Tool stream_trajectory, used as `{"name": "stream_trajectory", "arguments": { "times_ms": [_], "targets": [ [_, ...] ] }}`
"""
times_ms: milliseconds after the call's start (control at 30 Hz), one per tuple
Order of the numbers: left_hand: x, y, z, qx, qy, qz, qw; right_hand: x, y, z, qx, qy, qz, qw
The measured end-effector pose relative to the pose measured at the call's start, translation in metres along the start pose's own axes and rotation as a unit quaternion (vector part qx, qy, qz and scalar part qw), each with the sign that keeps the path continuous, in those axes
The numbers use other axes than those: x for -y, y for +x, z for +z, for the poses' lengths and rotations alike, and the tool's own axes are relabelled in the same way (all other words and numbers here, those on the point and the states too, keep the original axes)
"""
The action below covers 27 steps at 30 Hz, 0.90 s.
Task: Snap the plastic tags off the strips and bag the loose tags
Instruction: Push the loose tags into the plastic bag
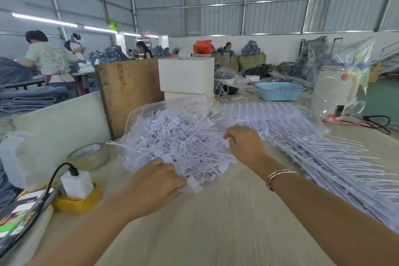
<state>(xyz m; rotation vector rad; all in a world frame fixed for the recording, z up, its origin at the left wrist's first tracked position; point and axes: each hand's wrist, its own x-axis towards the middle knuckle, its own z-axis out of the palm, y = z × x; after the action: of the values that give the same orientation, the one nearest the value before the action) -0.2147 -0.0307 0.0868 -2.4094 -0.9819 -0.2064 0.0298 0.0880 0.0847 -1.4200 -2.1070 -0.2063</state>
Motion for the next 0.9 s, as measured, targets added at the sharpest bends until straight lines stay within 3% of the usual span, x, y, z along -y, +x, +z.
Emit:
{"name": "stream_trajectory", "arguments": {
  "times_ms": [133, 233, 300, 433, 467, 500, 567, 633, 700, 733, 800, 833, 900],
  "targets": [
    [0.009, -0.010, -0.010, -0.045, 0.001, -0.012, 0.999, -0.028, 0.002, -0.002, 0.168, -0.193, 0.035, 0.966],
    [0.027, -0.012, -0.024, -0.126, -0.037, -0.083, 0.988, -0.040, 0.009, -0.011, 0.169, -0.238, 0.022, 0.956],
    [0.038, -0.009, -0.033, -0.114, -0.038, -0.151, 0.981, -0.047, 0.015, -0.020, 0.160, -0.192, 0.021, 0.968],
    [0.054, -0.010, -0.034, -0.004, -0.028, -0.296, 0.955, -0.058, 0.004, -0.033, 0.248, -0.056, -0.020, 0.967],
    [0.054, -0.010, -0.035, -0.028, -0.079, -0.325, 0.942, -0.061, 0.003, -0.034, 0.236, -0.060, -0.032, 0.969],
    [0.053, -0.008, -0.036, -0.102, -0.117, -0.328, 0.932, -0.063, 0.005, -0.037, 0.182, -0.046, -0.031, 0.982],
    [0.052, 0.000, -0.042, -0.270, -0.128, -0.302, 0.905, -0.054, 0.018, -0.048, -0.027, 0.089, 0.041, 0.995],
    [0.052, 0.013, -0.055, -0.334, -0.099, -0.289, 0.892, -0.036, 0.033, -0.065, -0.203, 0.205, 0.089, 0.953],
    [0.053, 0.026, -0.064, -0.227, -0.071, -0.273, 0.932, -0.018, 0.041, -0.073, -0.215, 0.216, 0.068, 0.950],
    [0.053, 0.030, -0.067, -0.131, -0.072, -0.268, 0.952, -0.010, 0.041, -0.072, -0.163, 0.186, 0.022, 0.969],
    [0.047, 0.034, -0.067, 0.016, -0.098, -0.272, 0.957, -0.003, 0.034, -0.060, -0.027, 0.107, -0.058, 0.992],
    [0.045, 0.036, -0.066, 0.035, -0.084, -0.276, 0.957, -0.003, 0.031, -0.056, -0.005, 0.103, -0.066, 0.992],
    [0.044, 0.041, -0.067, 0.012, 0.005, -0.268, 0.963, -0.003, 0.028, -0.061, -0.053, 0.188, 0.008, 0.981]
  ]
}}
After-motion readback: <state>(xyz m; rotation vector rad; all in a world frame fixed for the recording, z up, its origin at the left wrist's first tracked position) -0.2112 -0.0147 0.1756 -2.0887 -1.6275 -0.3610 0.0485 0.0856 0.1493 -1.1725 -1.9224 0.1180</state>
